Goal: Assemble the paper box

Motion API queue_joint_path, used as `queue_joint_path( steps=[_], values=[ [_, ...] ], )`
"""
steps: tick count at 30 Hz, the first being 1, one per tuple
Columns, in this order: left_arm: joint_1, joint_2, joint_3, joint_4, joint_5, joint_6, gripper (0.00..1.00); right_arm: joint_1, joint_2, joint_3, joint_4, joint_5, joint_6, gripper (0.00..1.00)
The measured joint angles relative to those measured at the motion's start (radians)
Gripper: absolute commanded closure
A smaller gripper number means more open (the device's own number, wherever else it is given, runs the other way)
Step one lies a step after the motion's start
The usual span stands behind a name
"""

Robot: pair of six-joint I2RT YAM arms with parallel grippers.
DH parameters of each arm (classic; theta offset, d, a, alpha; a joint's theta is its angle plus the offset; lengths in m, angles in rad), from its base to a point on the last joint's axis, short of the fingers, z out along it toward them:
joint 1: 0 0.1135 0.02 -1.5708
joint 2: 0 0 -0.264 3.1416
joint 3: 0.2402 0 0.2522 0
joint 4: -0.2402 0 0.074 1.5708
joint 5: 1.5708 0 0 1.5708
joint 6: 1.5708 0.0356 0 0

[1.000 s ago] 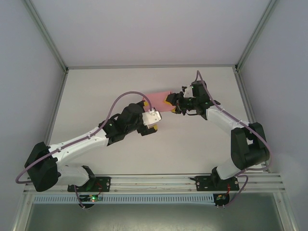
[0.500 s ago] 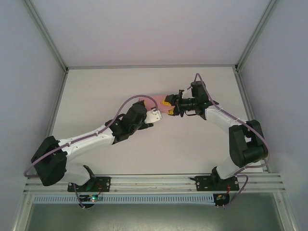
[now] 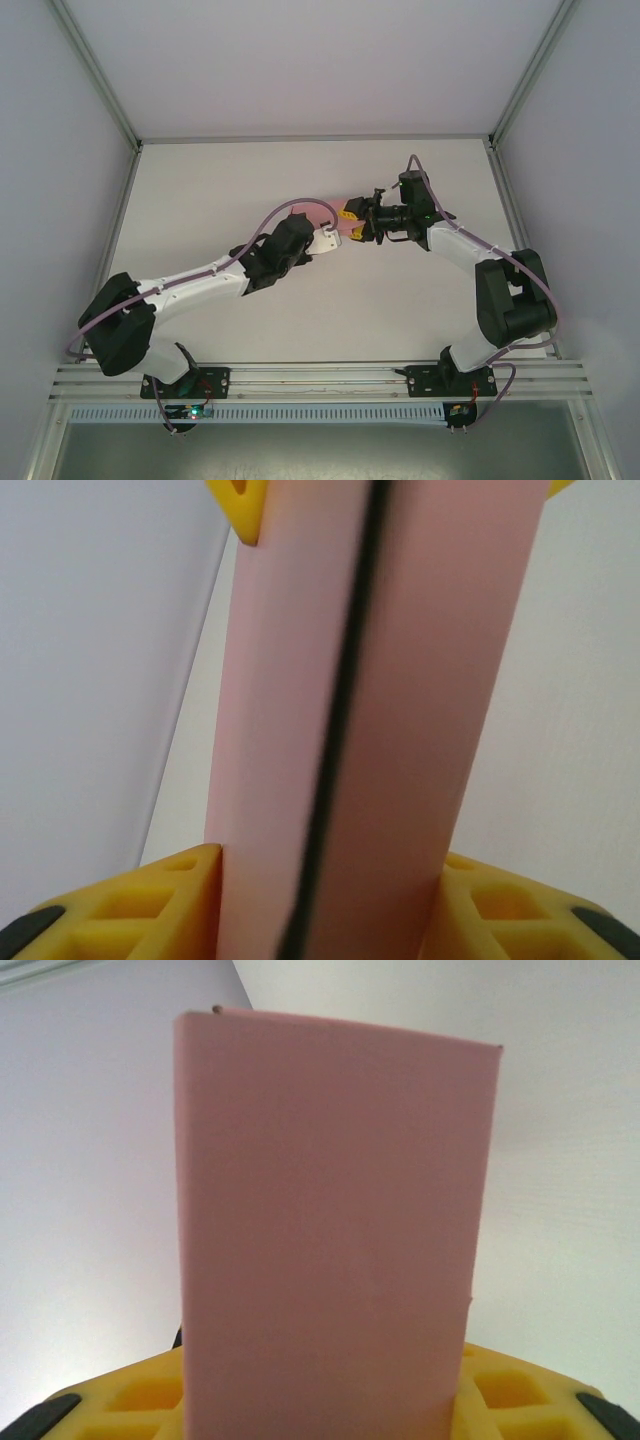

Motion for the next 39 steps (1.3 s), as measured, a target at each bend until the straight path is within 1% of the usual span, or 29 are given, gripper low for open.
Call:
queue_joint_path(
  steps=[5, 11, 12, 13, 18, 22, 24, 27, 30, 33, 35, 39],
  values=[
    [0.001, 0.002, 0.007, -0.010, 0.008, -0.010, 0.62, 0.001, -0.013, 0.000, 0.004, -0.008, -0.009, 0.43],
    [0.010, -0.016, 0.011, -0.036, 0.050, -0.039, 0.64, -0.005, -0.067, 0.000, -0.019, 0.001, -0.061, 0.28],
    [0.016, -0.023, 0.015, -0.055, 0.064, -0.043, 0.65, -0.006, -0.080, -0.001, -0.027, 0.011, -0.076, 0.19],
    [0.022, -0.027, 0.020, -0.074, 0.076, -0.048, 0.65, -0.011, -0.092, -0.001, -0.039, 0.020, -0.094, 0.02],
    [0.066, -0.031, 0.070, -0.206, 0.174, -0.072, 0.65, -0.055, -0.146, 0.021, -0.179, 0.092, -0.247, 0.02],
    [0.134, -0.031, 0.126, -0.356, 0.286, -0.088, 0.65, -0.100, -0.215, 0.026, -0.291, 0.193, -0.375, 0.02],
    [0.164, -0.031, 0.156, -0.436, 0.359, -0.086, 0.66, -0.121, -0.250, 0.043, -0.354, 0.266, -0.462, 0.02],
    [0.187, -0.031, 0.178, -0.534, 0.448, -0.071, 0.66, -0.133, -0.312, 0.069, -0.410, 0.405, -0.611, 0.02],
    [0.190, -0.031, 0.183, -0.616, 0.525, -0.045, 0.65, -0.133, -0.408, 0.057, -0.396, 0.499, -0.724, 0.02],
    [0.196, -0.029, 0.190, -0.690, 0.584, -0.017, 0.65, -0.133, -0.521, 0.000, -0.331, 0.551, -0.782, 0.02],
    [0.201, -0.024, 0.203, -0.728, 0.615, 0.000, 0.64, -0.133, -0.578, -0.036, -0.301, 0.562, -0.818, 0.02],
    [0.213, 0.013, 0.245, -0.779, 0.647, 0.023, 0.65, -0.114, -0.603, -0.058, -0.286, 0.552, -0.922, 0.02]
  ],
)
